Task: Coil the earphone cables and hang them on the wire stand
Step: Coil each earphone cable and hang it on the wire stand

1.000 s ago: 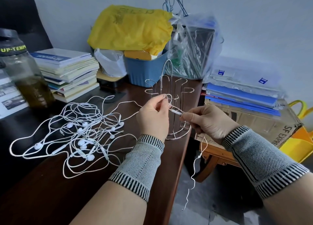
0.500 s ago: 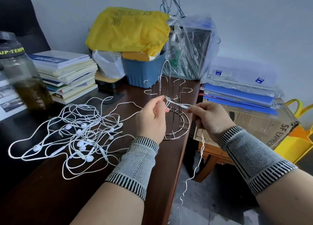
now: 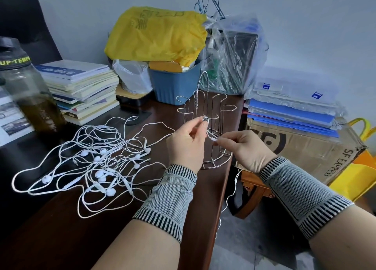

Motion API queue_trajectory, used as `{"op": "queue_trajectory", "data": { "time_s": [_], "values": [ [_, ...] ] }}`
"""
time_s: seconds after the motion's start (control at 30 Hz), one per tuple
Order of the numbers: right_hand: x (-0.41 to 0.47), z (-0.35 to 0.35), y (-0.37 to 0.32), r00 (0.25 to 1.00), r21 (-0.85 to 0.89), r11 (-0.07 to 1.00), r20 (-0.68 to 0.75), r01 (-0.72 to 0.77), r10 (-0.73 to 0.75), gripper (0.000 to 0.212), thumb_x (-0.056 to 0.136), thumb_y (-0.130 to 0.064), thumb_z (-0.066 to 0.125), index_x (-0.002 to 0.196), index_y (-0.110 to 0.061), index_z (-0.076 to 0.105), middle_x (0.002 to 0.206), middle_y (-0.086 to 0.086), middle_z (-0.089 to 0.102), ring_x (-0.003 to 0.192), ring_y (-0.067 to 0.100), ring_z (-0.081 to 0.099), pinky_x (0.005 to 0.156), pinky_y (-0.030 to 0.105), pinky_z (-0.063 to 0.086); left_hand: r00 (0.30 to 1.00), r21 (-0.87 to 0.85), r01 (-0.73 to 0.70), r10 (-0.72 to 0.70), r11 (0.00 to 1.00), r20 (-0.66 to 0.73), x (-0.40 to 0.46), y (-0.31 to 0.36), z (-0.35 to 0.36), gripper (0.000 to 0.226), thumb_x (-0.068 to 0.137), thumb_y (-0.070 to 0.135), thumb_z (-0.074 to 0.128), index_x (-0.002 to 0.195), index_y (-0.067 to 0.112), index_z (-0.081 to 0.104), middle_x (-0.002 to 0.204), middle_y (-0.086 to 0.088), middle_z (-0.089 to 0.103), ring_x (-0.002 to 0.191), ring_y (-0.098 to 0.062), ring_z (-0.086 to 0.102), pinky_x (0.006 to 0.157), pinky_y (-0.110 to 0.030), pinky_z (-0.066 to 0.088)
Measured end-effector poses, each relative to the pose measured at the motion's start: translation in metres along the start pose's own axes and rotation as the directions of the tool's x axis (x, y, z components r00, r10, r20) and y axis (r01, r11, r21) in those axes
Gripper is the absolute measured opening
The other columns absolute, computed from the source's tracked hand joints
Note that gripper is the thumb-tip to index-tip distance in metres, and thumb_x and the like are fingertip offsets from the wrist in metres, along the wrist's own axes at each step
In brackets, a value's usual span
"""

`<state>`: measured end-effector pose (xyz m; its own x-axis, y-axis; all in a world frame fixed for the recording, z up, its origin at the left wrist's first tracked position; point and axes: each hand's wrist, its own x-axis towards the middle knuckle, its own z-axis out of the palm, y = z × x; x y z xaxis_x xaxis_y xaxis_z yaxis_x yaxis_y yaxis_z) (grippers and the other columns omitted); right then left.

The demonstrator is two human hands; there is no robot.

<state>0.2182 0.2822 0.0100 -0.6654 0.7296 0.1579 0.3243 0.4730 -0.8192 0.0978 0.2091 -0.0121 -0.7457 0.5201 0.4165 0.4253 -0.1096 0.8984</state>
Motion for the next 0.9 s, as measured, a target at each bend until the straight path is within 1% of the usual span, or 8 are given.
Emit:
{"op": "queue_trajectory", "data": {
  "time_s": [0.1, 0.2, 0.27, 0.47, 0.57, 0.7, 0.8, 0.9],
  "values": [
    [0.003, -0.001, 0.008, 0.998, 0.032, 0.998, -0.024, -0.049, 0.050, 0.024, 0.093, -0.024, 0.059, 0.077, -0.011, 0.071, 0.036, -0.013, 0.033, 0.038, 0.004, 0.028, 0.043, 0.015, 0.027, 0.995, 0.008, 0.039, -0.039, 0.999, 0.088, 0.000, 0.000, 0.003, 0.026, 0.095, 0.033, 0.059, 0.112, 0.019, 0.072, 0.056, 0.012, 0.061, 0.054, 0.005, 0.056, 0.062, -0.012, 0.045],
    [0.008, -0.004, 0.015, 0.989, 0.158, 0.979, -0.044, -0.132, 0.141, 0.031, 0.092, -0.030, 0.060, 0.068, -0.011, 0.066, 0.044, -0.010, 0.037, 0.045, 0.011, 0.030, 0.044, 0.021, 0.028, 0.985, -0.027, 0.079, -0.074, 0.997, 0.154, 0.002, -0.003, 0.003, 0.029, 0.097, 0.034, 0.056, 0.114, 0.017, 0.071, 0.053, 0.010, 0.058, 0.043, 0.001, 0.047, 0.053, -0.013, 0.039],
    [0.010, -0.008, 0.014, 0.981, 0.163, 0.972, -0.065, -0.170, 0.183, 0.036, 0.092, -0.035, 0.059, 0.065, -0.012, 0.061, 0.046, -0.005, 0.038, 0.045, 0.015, 0.031, 0.047, 0.026, 0.030, 0.982, -0.051, 0.095, -0.085, 0.994, 0.167, 0.003, -0.005, 0.002, 0.028, 0.097, 0.033, 0.056, 0.114, 0.017, 0.071, 0.054, 0.009, 0.058, 0.042, 0.000, 0.045, 0.050, -0.013, 0.039],
    [0.014, -0.023, -0.022, 0.973, -0.106, 0.988, -0.215, -0.108, 0.084, 0.043, 0.093, -0.034, 0.056, 0.055, -0.014, 0.050, 0.044, -0.005, 0.040, 0.041, 0.011, 0.036, 0.050, 0.027, 0.034, 0.990, -0.057, 0.089, -0.082, 0.994, 0.110, 0.004, -0.006, 0.006, 0.020, 0.095, 0.031, 0.061, 0.103, 0.020, 0.075, 0.055, 0.010, 0.060, 0.046, 0.000, 0.049, 0.053, -0.012, 0.040],
    [0.017, -0.028, -0.050, 0.970, -0.204, 0.978, -0.242, -0.044, -0.007, 0.042, 0.093, -0.033, 0.055, 0.064, -0.004, 0.059, 0.045, -0.003, 0.040, 0.039, 0.010, 0.034, 0.047, 0.024, 0.032, 0.992, -0.061, 0.098, -0.093, 0.993, 0.089, 0.005, -0.007, 0.010, 0.018, 0.093, 0.030, 0.063, 0.101, 0.020, 0.076, 0.056, 0.011, 0.062, 0.045, 0.001, 0.049, 0.052, -0.013, 0.039],
    [0.030, -0.027, -0.080, 0.982, -0.406, 0.913, -0.185, -0.040, -0.039, 0.047, 0.096, -0.036, 0.050, 0.078, 0.005, 0.064, 0.055, 0.007, 0.042, 0.048, 0.017, 0.037, 0.052, 0.029, 0.035, 0.994, -0.060, 0.085, -0.081, 0.995, 0.076, 0.005, -0.008, 0.012, 0.018, 0.093, 0.029, 0.063, 0.099, 0.018, 0.076, 0.057, 0.013, 0.063, 0.043, 0.001, 0.048, 0.050, -0.014, 0.037],
    [0.039, -0.023, -0.098, 0.996, -0.531, 0.846, -0.092, -0.044, -0.006, 0.045, 0.099, -0.028, 0.040, 0.084, 0.006, 0.064, 0.068, 0.013, 0.052, 0.061, 0.023, 0.047, 0.055, 0.029, 0.037, 0.992, -0.080, 0.104, -0.098, 0.991, 0.077, 0.004, -0.008, 0.012, 0.018, 0.093, 0.029, 0.063, 0.097, 0.017, 0.076, 0.058, 0.014, 0.064, 0.044, 0.001, 0.050, 0.053, -0.017, 0.042],
    [0.040, -0.007, -0.112, 1.000, -0.684, 0.730, 0.005, 0.015, -0.017, 0.035, 0.099, -0.023, 0.038, 0.080, -0.003, 0.058, 0.080, 0.012, 0.054, 0.071, 0.025, 0.049, 0.060, 0.029, 0.038, 0.991, -0.101, 0.124, -0.117, 0.987, 0.072, 0.005, -0.007, 0.013, 0.016, 0.093, 0.026, 0.064, 0.086, 0.018, 0.075, 0.055, 0.015, 0.062, 0.044, 0.002, 0.050, 0.053, -0.017, 0.040]
  ]
}}
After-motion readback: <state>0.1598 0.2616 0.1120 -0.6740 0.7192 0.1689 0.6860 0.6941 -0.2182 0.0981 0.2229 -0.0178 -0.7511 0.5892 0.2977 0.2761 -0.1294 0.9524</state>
